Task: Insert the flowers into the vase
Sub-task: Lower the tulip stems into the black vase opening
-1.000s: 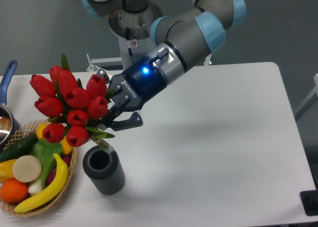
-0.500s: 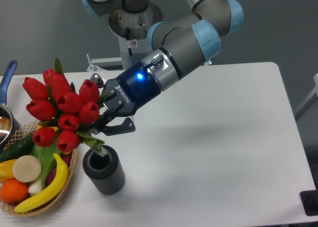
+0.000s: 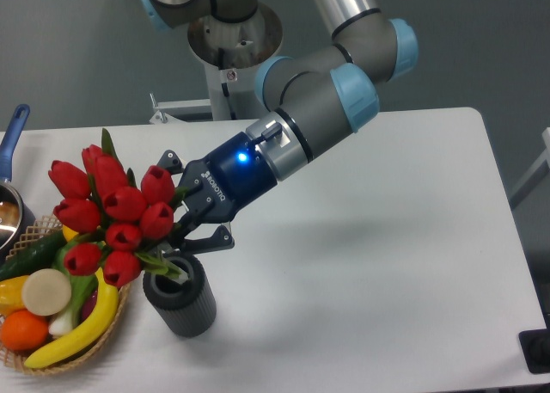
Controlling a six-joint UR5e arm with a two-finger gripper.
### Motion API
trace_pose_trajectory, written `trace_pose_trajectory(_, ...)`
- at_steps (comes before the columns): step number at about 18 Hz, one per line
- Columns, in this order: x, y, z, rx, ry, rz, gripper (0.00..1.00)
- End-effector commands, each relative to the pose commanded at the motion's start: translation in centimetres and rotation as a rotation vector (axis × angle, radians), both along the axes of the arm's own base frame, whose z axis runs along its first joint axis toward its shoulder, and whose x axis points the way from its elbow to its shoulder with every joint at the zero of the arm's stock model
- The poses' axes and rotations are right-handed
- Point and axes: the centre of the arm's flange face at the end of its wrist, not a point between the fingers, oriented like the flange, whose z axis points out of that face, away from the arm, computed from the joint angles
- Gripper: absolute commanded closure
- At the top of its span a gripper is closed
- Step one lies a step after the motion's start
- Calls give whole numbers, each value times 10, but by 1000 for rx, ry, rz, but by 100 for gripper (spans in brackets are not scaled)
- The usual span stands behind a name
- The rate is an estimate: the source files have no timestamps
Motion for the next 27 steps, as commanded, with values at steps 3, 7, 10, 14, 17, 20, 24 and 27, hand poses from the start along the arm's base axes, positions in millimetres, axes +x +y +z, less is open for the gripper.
trace_pose_trajectory(3,4,-1,-13,-16,-19,-4,63)
trace_pose_trajectory(7,11,-5,-27,-27,-30,-8,63)
trace_pose_trajectory(10,13,-6,-19,-18,-27,-11,64)
trace_pose_trajectory(14,20,-7,-20,-25,-35,-17,64)
trace_pose_trajectory(17,18,-5,-28,-29,-37,-17,63)
trace_pose_trajectory(20,12,-1,-36,-35,-45,-16,63)
trace_pose_trajectory(24,3,4,-50,-49,-60,-12,63)
trace_pose_trajectory(27,-7,4,-62,-53,-61,-5,63)
